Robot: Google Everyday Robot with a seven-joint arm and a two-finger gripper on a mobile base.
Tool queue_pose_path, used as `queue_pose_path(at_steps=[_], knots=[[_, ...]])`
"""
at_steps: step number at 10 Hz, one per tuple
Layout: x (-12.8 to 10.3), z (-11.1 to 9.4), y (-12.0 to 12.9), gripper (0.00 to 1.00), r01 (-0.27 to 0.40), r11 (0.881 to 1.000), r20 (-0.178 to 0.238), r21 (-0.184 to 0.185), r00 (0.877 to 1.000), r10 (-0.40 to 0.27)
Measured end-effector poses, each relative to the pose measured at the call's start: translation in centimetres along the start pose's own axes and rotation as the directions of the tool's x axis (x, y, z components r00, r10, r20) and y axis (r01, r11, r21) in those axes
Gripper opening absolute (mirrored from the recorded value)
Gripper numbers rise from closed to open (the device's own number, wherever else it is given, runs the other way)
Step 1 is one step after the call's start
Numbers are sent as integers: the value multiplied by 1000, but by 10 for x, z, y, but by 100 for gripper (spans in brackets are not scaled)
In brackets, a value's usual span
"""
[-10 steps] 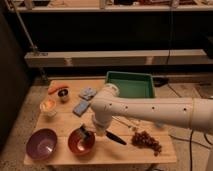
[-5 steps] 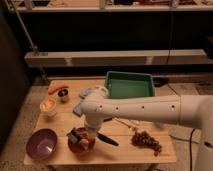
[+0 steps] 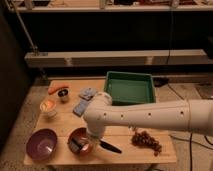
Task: Wipe red bowl with brush
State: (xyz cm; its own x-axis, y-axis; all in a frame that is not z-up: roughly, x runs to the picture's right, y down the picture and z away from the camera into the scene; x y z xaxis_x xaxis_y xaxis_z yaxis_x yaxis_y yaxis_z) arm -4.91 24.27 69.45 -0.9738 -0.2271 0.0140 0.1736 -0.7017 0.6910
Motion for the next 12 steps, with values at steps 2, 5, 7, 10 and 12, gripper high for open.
queue_pose_path(at_steps=[2,5,7,10,12], knots=[[-20,-2,-2,0,-21,1000,9,2,1000,21],[-43,-4,10,0,-79,997,30,-10,996,79],[-43,-6,29,0,-109,994,28,-23,994,110],[-31,-9,51,0,-120,992,28,-37,992,121],[-9,-7,55,0,-103,994,25,-36,994,104]])
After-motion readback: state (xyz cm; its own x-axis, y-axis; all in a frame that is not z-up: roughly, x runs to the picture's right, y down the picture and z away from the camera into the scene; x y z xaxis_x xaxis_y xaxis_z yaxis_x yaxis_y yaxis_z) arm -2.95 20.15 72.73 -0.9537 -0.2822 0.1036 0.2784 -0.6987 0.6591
